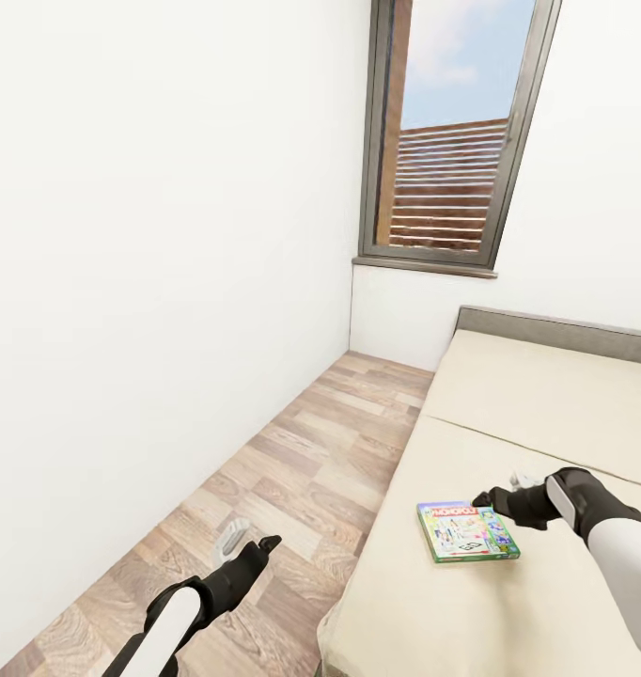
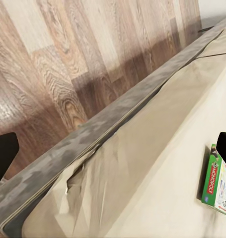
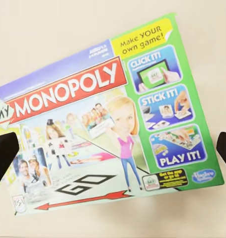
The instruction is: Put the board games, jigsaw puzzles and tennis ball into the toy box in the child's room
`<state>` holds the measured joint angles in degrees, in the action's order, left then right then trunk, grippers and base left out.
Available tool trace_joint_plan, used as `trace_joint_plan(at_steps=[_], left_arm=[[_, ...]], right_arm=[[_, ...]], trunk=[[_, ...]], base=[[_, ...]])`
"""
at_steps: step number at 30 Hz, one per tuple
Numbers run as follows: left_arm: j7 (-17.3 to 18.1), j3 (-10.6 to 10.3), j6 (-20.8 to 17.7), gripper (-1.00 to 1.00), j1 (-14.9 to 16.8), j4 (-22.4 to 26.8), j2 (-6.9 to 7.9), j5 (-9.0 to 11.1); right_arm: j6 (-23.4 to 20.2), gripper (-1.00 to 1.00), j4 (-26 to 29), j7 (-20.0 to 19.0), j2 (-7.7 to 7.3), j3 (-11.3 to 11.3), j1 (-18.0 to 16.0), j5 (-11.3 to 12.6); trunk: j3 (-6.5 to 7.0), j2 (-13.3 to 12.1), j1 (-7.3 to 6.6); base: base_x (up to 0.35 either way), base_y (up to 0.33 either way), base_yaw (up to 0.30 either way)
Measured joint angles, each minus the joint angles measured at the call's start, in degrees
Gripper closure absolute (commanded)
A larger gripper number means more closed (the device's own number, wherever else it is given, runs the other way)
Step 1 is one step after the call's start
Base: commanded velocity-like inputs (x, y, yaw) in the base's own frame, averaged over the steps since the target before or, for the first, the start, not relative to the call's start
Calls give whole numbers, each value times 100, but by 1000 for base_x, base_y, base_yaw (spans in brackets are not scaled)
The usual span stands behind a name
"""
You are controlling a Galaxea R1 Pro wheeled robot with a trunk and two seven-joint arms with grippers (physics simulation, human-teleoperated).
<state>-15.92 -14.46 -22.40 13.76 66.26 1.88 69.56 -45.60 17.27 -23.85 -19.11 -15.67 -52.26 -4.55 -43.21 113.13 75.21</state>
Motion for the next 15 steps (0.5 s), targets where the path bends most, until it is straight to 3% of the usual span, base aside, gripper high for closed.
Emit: trace_joint_plan(at_steps=[2,3,12,15], left_arm=[[-2,0,-1,-100,0,0,0,-1],[-19,0,-2,-100,0,0,-5,-3],[-34,0,-11,-100,0,0,-16,-3],[-34,0,-12,-100,0,0,-17,-3]], right_arm=[[-1,-100,-1,-191,-15,-8,0,-4],[4,-100,-1,-541,-71,-21,0,6],[17,-100,7,-981,-387,-54,-6,117],[20,-100,7,-1052,-421,-52,-4,146]], trunk=[[0,0,0],[-17,39,21],[-179,400,219],[-233,520,285]], base=[[0,0,0],[0,0,0],[0,0,0],[0,0,0]])
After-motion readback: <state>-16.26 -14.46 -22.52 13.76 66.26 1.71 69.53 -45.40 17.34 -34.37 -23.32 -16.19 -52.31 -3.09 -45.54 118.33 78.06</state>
